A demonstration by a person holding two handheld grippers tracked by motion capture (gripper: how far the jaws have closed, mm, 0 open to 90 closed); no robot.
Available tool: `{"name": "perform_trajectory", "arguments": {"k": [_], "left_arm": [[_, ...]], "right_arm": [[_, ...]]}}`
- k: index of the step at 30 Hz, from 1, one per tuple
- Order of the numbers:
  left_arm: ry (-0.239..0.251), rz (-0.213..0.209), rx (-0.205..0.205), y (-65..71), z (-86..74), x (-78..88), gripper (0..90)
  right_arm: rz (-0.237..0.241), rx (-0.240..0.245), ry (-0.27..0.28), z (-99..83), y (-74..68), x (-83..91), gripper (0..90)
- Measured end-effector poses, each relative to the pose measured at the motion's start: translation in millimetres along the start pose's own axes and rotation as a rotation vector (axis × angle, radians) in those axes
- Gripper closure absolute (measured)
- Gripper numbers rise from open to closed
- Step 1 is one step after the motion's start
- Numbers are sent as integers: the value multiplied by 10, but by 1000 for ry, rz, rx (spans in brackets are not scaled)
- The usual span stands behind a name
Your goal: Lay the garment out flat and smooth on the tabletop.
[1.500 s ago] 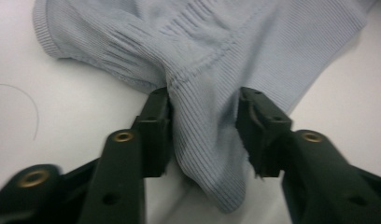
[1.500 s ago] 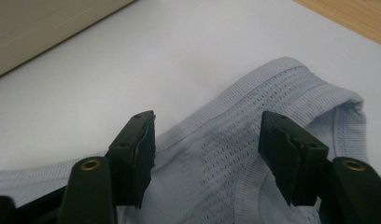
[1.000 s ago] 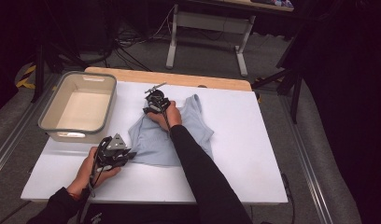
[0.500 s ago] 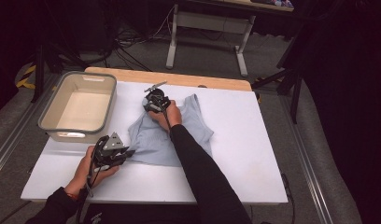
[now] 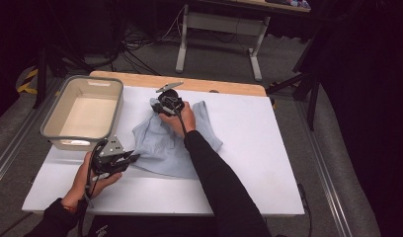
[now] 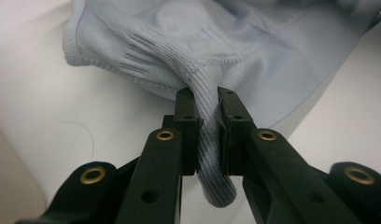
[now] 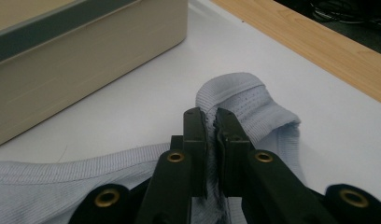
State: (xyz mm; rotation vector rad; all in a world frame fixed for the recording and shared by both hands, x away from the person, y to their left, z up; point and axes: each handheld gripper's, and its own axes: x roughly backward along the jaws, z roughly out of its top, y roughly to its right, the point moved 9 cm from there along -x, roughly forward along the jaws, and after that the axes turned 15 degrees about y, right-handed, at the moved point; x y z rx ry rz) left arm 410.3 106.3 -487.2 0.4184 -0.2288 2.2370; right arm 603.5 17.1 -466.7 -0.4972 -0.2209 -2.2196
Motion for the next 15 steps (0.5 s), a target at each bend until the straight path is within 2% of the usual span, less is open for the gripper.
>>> {"name": "perform_trajectory", "arguments": {"k": [4,9,15], "left_arm": [[23,-30,-28,139,103,-75,806],[51,-58,-69,269,227,-191,806],[89,-103,-80,364,359,-298,805]], "right_arm": [[28,-16,38,28,32,108,840],[35,-21,69,43,77,245,838],[42,-43,123,88,189,416,836]]}}
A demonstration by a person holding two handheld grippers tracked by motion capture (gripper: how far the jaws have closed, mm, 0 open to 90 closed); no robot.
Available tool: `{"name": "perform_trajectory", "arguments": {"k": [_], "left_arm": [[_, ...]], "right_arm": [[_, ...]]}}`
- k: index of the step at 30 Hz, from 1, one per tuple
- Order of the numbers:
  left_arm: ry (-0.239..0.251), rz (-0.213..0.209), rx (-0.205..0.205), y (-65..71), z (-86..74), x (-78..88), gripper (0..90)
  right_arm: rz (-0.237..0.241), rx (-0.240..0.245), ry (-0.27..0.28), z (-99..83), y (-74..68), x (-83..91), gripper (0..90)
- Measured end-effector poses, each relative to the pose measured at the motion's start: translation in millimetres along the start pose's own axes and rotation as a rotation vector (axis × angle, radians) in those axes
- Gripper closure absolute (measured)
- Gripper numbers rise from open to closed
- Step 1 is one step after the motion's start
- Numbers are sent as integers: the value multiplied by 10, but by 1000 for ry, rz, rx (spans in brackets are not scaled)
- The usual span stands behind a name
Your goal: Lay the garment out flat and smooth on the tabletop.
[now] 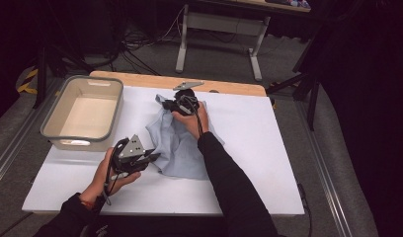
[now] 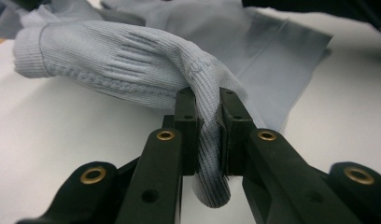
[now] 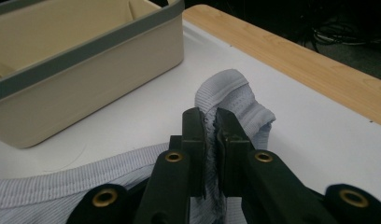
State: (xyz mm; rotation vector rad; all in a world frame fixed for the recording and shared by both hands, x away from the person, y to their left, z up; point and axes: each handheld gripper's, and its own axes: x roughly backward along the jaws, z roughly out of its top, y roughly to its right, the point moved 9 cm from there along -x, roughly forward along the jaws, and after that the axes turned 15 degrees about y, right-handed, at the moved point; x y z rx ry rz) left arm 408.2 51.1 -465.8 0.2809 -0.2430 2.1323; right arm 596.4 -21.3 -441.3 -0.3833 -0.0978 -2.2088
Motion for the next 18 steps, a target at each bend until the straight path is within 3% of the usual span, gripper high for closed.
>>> {"name": "perform_trajectory", "arguments": {"k": [6,18], "left_arm": [[27,-53,-22,122,134,-102,806],[52,-105,-43,305,256,-346,802]], "right_arm": [[9,-11,40,58,44,163,834],[-9,-18,83,84,176,478,830]]}}
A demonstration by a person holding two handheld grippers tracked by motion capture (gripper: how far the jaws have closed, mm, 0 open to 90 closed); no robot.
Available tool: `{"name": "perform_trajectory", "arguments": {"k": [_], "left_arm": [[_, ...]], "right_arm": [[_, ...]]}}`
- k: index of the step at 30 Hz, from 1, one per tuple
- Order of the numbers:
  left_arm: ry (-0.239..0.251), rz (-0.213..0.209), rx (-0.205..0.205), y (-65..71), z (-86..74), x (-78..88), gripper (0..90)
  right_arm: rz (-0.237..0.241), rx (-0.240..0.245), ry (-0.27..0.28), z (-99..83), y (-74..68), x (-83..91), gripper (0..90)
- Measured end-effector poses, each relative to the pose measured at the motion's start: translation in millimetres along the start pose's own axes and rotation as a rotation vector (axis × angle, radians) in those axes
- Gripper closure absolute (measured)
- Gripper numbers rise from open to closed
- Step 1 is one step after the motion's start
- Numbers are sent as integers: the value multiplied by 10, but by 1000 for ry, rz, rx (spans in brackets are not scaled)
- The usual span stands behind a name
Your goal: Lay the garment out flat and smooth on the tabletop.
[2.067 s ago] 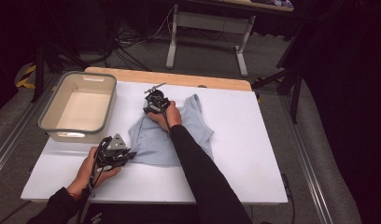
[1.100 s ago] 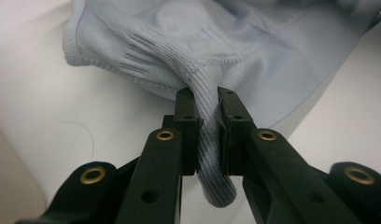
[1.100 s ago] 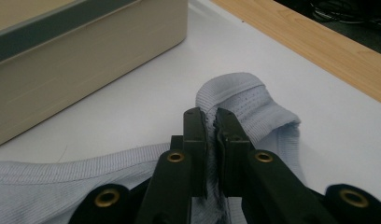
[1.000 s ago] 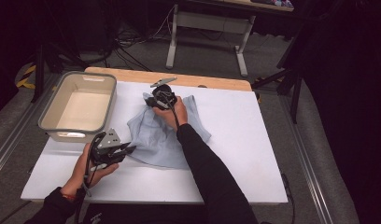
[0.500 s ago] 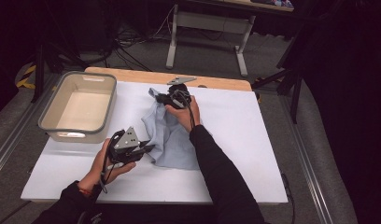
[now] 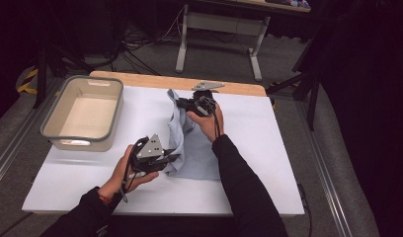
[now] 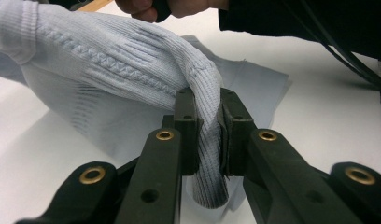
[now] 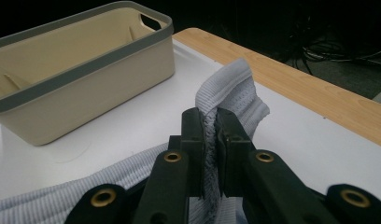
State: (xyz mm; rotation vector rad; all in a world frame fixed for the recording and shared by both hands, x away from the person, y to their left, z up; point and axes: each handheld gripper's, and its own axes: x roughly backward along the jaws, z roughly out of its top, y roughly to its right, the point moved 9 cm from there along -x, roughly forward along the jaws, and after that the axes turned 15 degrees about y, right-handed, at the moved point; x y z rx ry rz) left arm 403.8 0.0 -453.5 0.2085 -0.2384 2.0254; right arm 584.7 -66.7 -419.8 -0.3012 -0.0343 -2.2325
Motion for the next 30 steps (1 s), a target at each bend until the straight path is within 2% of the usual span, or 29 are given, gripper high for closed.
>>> {"name": "perform_trajectory", "arguments": {"k": [13,24,30], "left_arm": [[-13,-43,-17,120,-8,-250,801],[-45,-74,-17,203,-77,-539,801],[-60,-92,-23,254,-83,-699,800]], "right_arm": [[-20,5,18,-17,136,300,827],[-65,-14,20,-114,330,528,824],[-108,-11,12,-166,457,659,829]]}}
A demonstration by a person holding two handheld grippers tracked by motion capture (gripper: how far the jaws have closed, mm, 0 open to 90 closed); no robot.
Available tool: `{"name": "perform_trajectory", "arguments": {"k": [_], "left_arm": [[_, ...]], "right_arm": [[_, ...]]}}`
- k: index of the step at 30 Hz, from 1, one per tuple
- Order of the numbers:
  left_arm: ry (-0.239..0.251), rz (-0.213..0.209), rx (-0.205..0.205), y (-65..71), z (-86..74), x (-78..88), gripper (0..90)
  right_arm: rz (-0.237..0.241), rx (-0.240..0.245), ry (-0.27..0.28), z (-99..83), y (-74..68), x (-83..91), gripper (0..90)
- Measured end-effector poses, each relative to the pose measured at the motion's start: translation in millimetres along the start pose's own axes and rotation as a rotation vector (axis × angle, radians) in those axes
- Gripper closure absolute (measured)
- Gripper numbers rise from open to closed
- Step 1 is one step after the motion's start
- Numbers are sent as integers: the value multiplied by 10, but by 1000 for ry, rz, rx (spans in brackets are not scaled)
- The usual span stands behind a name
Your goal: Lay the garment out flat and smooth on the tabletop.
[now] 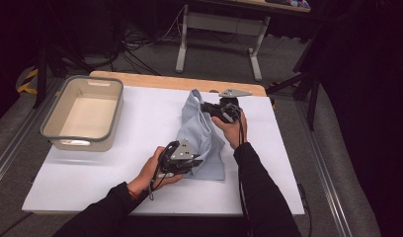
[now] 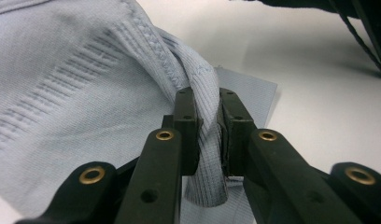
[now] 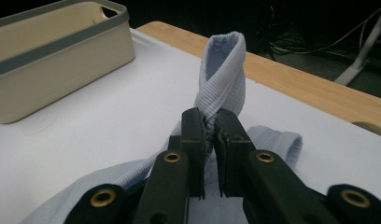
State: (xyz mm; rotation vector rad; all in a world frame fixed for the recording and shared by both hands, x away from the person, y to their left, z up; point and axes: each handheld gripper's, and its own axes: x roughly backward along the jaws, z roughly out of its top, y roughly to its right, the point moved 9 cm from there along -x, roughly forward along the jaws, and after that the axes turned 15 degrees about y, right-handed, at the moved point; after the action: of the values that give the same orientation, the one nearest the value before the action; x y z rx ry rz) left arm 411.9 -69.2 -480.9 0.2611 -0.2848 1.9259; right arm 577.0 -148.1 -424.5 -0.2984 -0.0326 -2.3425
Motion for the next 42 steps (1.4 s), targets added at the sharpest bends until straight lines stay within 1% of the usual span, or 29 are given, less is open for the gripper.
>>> {"name": "perform_trajectory", "arguments": {"k": [5,7,9,11,12,13,14,15,16,17,18,19,20,21,23,24,25,26,28,30,32,33,34,35,37,39,40,41,42], "left_arm": [[-9,-1,6,6,-22,-144,793],[-20,-10,3,22,-44,-198,790],[-25,-19,2,44,-57,-243,791],[-30,-27,-6,71,-63,-273,795],[-30,-26,-13,82,-61,-286,793],[-29,-22,-12,84,-58,-286,788],[-22,-22,-12,85,-49,-286,771],[-19,-24,-6,94,-41,-274,733],[-14,-29,-11,112,-28,-253,722],[-12,-31,-29,117,-15,-229,711],[-5,-32,-31,134,2,-206,699],[-3,-38,-54,149,24,-154,674],[-5,-38,-64,157,32,-114,649],[2,-40,-85,167,46,-67,632],[4,-19,-131,178,45,46,587],[3,-11,-139,178,34,79,553],[3,-4,-138,186,19,110,519],[0,6,-156,179,-9,165,510],[-10,17,-173,169,-75,257,463],[-23,36,-193,137,-144,353,418],[-52,51,-193,98,-221,434,377],[-66,59,-188,72,-268,475,337],[-77,63,-171,54,-321,512,295],[-82,71,-165,29,-366,537,289],[-108,84,-149,5,-468,584,281],[-125,79,-151,-5,-525,585,294],[-141,78,-149,-11,-556,579,299],[-150,72,-136,-10,-583,565,326],[-152,69,-129,-11,-595,552,361]], "right_arm": [[-31,1,-20,-84,87,78,809],[-56,9,-34,-136,133,106,774],[-68,17,-46,-176,165,128,761],[-82,28,-63,-225,192,174,712],[-81,26,-61,-236,192,193,700],[-70,22,-61,-260,165,237,697],[-73,43,-67,-278,149,269,681],[-82,58,-75,-297,129,302,648],[-82,67,-78,-316,105,335,613],[-75,68,-82,-336,74,372,597],[-72,71,-84,-350,52,402,585],[-75,76,-85,-362,40,432,559],[-78,78,-84,-377,14,484,533],[-76,78,-78,-381,-5,515,519],[-60,75,-56,-401,-82,614,481],[-50,75,-49,-414,-121,649,470],[-50,81,-49,-429,-142,677,462],[-50,85,-48,-446,-162,699,455],[-43,112,-64,-505,-227,750,438],[-33,125,-74,-537,-278,783,427],[-14,127,-79,-569,-342,822,406],[-5,136,-87,-586,-368,840,395],[-12,146,-94,-602,-377,857,391],[-15,147,-100,-618,-386,875,392],[-10,155,-111,-656,-409,903,442],[-16,202,-143,-711,-418,925,494],[-20,217,-153,-730,-416,931,523],[-15,220,-157,-751,-424,935,568],[-8,209,-162,-778,-434,936,591]]}}
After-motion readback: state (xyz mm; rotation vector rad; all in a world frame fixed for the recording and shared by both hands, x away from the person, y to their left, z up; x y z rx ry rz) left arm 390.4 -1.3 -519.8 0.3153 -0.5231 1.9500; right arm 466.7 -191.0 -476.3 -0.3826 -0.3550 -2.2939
